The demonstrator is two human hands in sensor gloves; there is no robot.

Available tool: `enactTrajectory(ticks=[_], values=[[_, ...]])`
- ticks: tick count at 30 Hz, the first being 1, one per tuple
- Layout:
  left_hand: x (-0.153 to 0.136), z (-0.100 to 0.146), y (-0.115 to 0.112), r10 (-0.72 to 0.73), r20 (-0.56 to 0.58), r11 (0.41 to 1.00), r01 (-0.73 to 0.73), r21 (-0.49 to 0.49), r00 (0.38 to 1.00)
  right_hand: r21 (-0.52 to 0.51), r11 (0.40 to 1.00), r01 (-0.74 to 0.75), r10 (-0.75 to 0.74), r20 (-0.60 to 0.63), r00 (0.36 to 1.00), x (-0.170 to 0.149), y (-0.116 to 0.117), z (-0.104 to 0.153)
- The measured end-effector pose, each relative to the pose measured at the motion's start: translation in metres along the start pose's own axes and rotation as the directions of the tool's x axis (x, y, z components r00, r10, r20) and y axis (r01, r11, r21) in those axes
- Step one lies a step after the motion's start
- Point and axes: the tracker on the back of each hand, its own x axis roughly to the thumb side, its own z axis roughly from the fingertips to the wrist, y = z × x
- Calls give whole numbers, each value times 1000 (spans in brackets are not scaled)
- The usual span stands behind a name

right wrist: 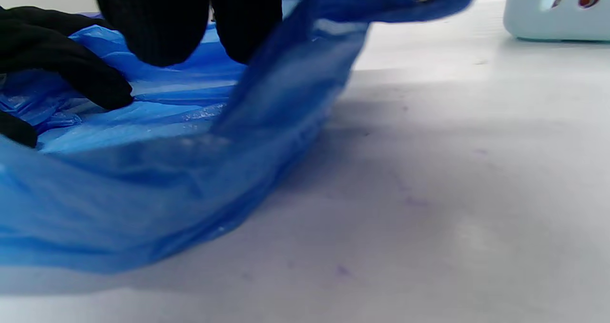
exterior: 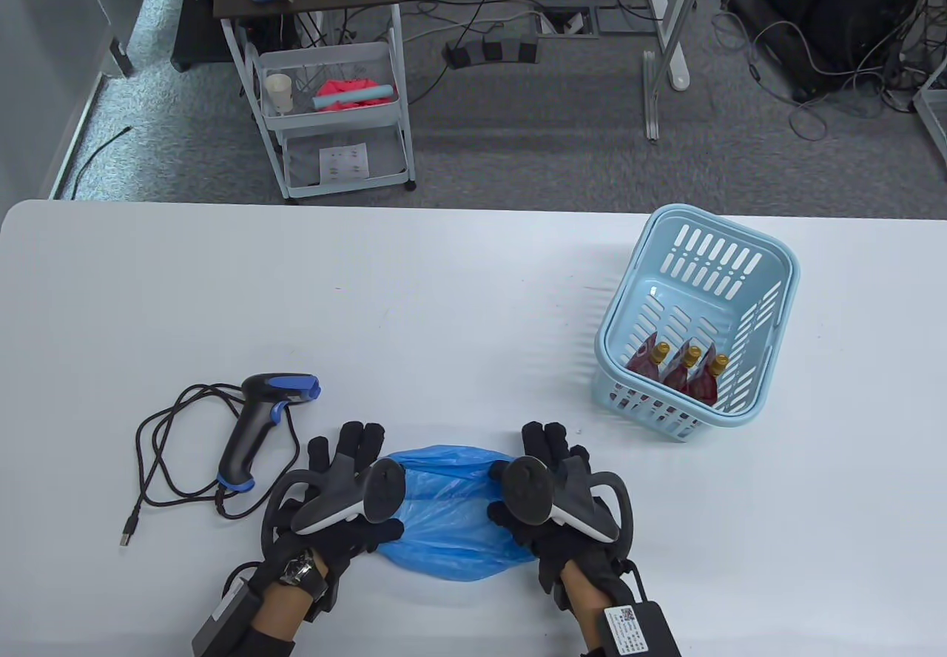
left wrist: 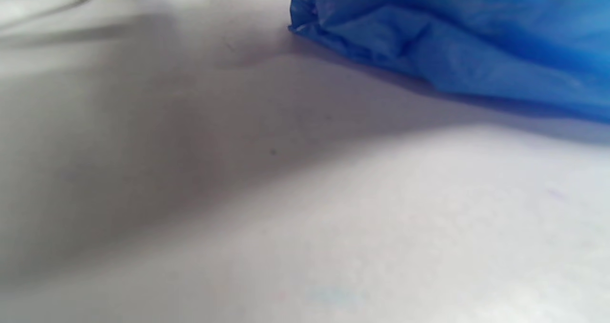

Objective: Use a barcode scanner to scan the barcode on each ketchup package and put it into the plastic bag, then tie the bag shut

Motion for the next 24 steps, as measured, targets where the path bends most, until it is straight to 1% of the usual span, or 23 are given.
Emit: enactTrajectory(ticks=[2, 4, 5, 6, 7, 8, 10, 14, 17, 20, 24], values=[[1, 0, 0, -2, -3, 1000, 2, 22, 1000, 30, 999, -22, 22, 2, 1000, 5, 7, -3], [1, 0, 0, -1, -12, 999, 2, 54, 1000, 62, 995, -76, 77, -17, 997, 9, 15, -6], [1, 0, 0, -3, -22, 997, 4, 73, 1000, 55, 992, -113, 114, -29, 993, 9, 19, -6], [1, 0, 0, 0, -28, 997, 3, 83, 1000, 38, 992, -120, 122, -36, 992, 9, 20, -6], [1, 0, 0, 4, -36, 995, 0, 100, 999, 50, 991, -127, 130, -52, 990, 9, 22, -7], [1, 0, 0, -1, -38, 995, 5, 99, 999, 88, 985, -149, 155, -71, 985, 7, 22, -9], [-1, -1, 0, 3, -34, 998, -1, 61, 999, 148, 981, -124, 141, -113, 984, 1, 19, -11], [-10, -1, 1, 55, -33, 998, -56, -14, 998, 285, 955, -88, 149, -199, 969, -13, 12, -16], [-16, -2, -1, 105, -27, 993, -106, -44, 994, 331, 938, -102, 183, -222, 958, -16, 10, -19], [-17, -2, -1, 111, -22, 992, -113, -64, 994, 373, 918, -135, 233, -234, 944, -15, 7, -22], [-19, -2, -1, 126, -16, 989, -127, -70, 992, 376, 916, -142, 244, -237, 940, -16, 7, -22]])
